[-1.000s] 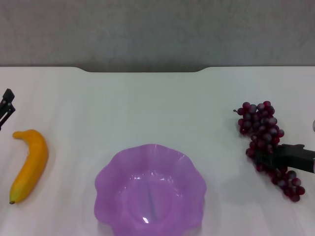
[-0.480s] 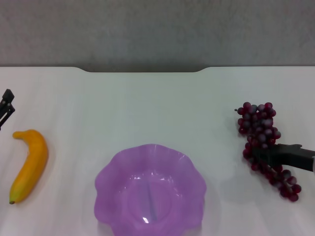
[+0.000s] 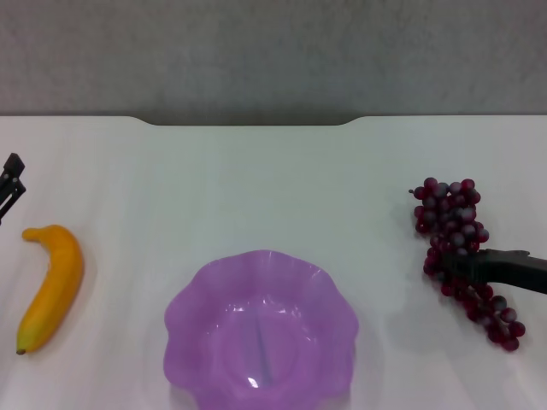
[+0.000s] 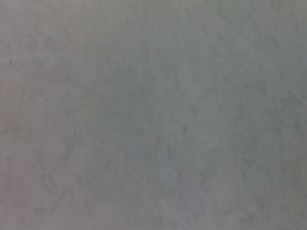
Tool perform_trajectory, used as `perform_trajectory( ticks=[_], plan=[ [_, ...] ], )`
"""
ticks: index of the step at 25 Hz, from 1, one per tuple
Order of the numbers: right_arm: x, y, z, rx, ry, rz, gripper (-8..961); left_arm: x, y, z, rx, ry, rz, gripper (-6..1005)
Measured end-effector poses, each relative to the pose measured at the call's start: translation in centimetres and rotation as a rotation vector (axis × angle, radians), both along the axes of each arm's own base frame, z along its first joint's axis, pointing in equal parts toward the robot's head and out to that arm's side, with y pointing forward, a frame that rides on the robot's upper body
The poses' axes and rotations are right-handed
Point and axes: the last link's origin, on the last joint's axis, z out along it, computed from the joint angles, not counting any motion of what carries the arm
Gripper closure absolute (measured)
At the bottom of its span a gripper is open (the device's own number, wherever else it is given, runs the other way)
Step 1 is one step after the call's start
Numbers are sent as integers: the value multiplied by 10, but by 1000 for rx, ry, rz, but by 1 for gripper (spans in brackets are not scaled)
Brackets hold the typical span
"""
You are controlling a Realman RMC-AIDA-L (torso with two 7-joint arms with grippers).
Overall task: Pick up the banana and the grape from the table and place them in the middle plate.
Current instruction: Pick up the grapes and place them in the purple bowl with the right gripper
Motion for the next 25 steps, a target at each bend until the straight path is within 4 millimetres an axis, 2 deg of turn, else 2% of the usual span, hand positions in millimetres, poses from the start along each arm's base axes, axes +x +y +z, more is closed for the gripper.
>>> perform_trajectory(
  ticks=[2,25],
  plan=[
    [0,0,0,-1,0,0,602,0,0,0,0,0,0,103],
    [3,0,4,-7,-18,-7,639,1,-1,1,3,-2,-9,104]
  ],
)
